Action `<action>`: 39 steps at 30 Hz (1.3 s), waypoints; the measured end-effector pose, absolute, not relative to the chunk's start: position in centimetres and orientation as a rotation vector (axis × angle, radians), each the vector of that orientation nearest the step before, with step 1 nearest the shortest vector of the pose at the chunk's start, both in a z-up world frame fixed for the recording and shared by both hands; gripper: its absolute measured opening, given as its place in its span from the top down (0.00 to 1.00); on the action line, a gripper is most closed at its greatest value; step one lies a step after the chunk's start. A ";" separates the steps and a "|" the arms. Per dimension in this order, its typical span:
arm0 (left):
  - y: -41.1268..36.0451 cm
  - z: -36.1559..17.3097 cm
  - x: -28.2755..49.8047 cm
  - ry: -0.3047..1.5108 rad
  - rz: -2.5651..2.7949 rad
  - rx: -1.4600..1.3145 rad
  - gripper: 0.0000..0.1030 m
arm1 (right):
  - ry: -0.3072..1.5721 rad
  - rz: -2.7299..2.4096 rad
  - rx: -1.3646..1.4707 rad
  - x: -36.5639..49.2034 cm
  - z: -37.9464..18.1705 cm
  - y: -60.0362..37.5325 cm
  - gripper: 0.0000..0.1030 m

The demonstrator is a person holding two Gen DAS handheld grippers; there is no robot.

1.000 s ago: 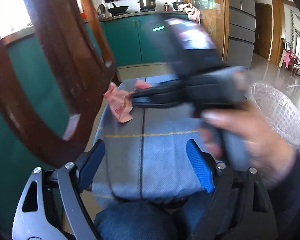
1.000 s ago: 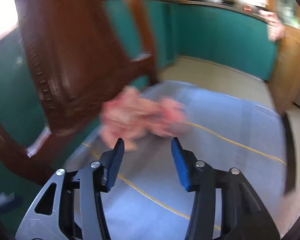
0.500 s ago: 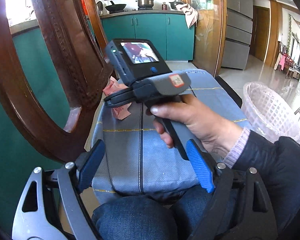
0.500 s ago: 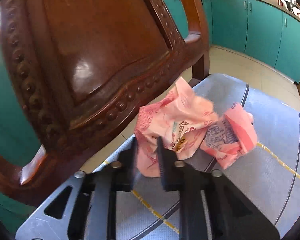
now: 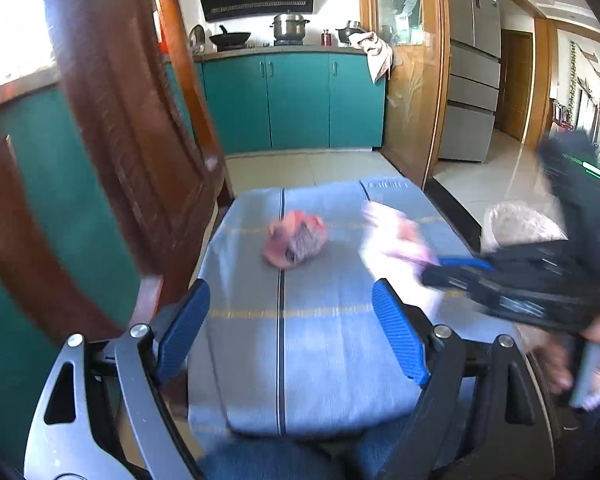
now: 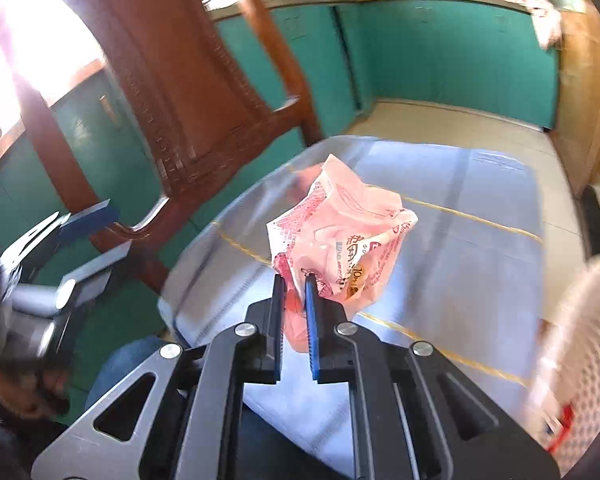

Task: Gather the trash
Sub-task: 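Move the right tool to the pink crumpled paper while the left tool moves to the pink bag, then grasp the pink crumpled paper with the right tool while the left tool grasps the pink bag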

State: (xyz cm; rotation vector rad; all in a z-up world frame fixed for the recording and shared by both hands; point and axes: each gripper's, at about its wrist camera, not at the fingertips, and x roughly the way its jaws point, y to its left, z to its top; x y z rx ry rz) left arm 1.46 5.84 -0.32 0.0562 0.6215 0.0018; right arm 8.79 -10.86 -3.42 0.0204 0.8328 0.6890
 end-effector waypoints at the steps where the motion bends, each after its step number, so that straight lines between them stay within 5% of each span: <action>1: 5.6 -0.4 2.5 0.624 0.001 0.056 0.19 | 0.831 0.642 -0.008 9.1 -3.5 -11.3 0.89; 5: 4.7 -1.5 9.4 0.707 -0.062 0.029 0.19 | 0.905 0.443 -0.158 10.2 -4.9 -11.9 0.84; 7: 4.5 -2.6 13.6 0.755 -0.050 0.032 0.19 | 0.913 0.423 -0.161 10.8 -5.2 -11.9 0.74; 9: 4.7 -3.8 16.4 0.800 -0.023 0.018 0.19 | 0.901 0.442 -0.114 10.8 -5.0 -12.3 0.49; 11: 5.1 -5.3 19.0 0.859 -0.001 -0.002 0.19 | 0.883 0.433 -0.088 10.8 -4.7 -13.0 0.40; 17: 4.7 -9.2 21.8 0.941 -0.008 -0.013 0.19 | 0.926 0.374 -0.006 11.4 -6.1 -15.4 0.35; 21: 3.6 -10.1 21.7 0.906 -0.019 0.050 0.36 | 0.970 0.327 0.011 12.6 -7.8 -14.9 0.32; 22: 3.4 -10.0 21.6 0.900 -0.018 0.077 0.72 | 0.974 0.310 0.006 12.9 -8.1 -14.6 0.31; 26: 3.2 -10.5 21.3 0.895 -0.031 0.108 0.71 | 0.980 0.240 -0.003 14.2 -9.4 -13.7 0.21; 32: 3.1 -10.6 21.0 0.875 -0.033 0.104 0.71 | 0.992 0.247 0.004 16.0 -10.5 -12.7 0.21; 34: 3.2 -10.5 21.0 0.876 -0.035 0.096 0.71 | 0.981 0.247 -0.025 16.1 -10.6 -12.2 0.34; 35: 3.3 -10.3 20.9 0.878 -0.038 0.086 0.71 | 0.981 0.251 -0.052 16.2 -10.8 -11.8 0.50; 39: 3.9 -10.3 20.6 0.889 -0.038 0.052 0.71 | 0.958 0.281 -0.135 15.5 -10.8 -10.6 0.59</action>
